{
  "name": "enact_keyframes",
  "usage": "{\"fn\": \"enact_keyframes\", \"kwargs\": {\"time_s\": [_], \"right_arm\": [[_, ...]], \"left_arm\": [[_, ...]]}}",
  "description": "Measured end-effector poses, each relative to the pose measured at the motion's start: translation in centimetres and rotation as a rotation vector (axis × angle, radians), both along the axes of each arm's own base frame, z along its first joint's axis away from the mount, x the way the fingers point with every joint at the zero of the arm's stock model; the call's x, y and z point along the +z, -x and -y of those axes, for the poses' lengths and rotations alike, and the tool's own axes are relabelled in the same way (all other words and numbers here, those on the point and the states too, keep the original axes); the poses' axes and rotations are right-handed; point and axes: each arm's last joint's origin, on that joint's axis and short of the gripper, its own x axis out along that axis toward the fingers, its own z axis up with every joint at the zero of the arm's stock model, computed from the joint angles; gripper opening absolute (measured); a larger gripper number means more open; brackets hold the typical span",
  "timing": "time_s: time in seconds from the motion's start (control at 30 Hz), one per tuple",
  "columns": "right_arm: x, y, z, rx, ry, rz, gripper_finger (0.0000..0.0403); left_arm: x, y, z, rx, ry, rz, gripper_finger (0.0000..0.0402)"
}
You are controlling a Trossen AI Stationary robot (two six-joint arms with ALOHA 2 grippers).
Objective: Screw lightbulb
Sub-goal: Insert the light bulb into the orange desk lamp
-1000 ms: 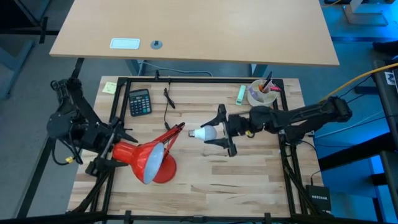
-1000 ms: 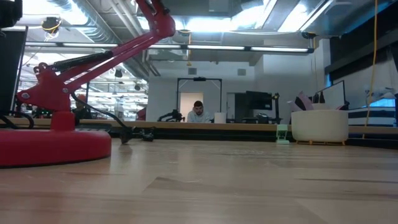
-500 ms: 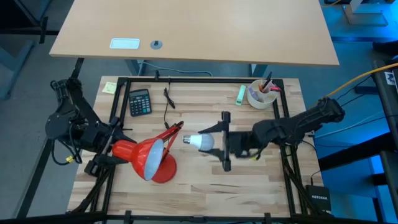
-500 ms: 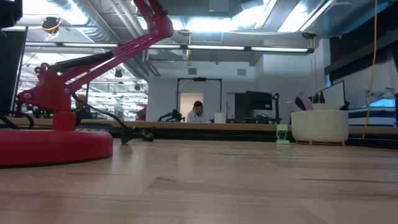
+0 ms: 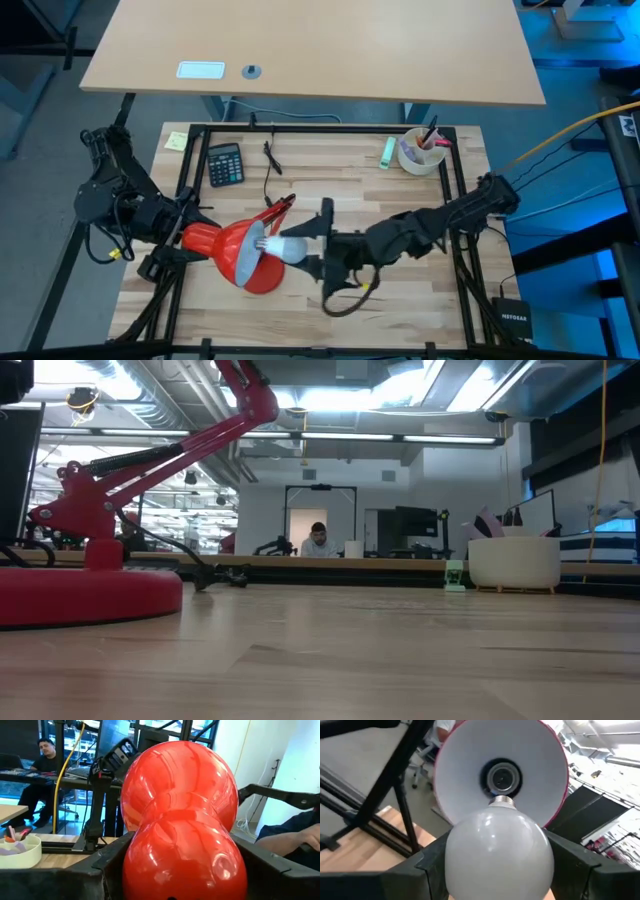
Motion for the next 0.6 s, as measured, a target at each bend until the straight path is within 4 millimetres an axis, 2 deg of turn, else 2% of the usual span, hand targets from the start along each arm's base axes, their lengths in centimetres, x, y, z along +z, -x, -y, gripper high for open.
{"fn": "enact_keyframes", "kwargs": {"time_s": [0.23,0.6], "right_arm": [[1.3,-1.7,-0.8,-0.024,0.036,0.029,0.0251],[0.2,-3.9,-1.1,-0.040,0.053,0.017,0.0251]], "left_arm": [[0.0,0.0,0.0,0.001,0.015,-0.004,0.0261],[0.0,-0.5,-0.3,0.060,0.035,-0.008,0.0261]]}}
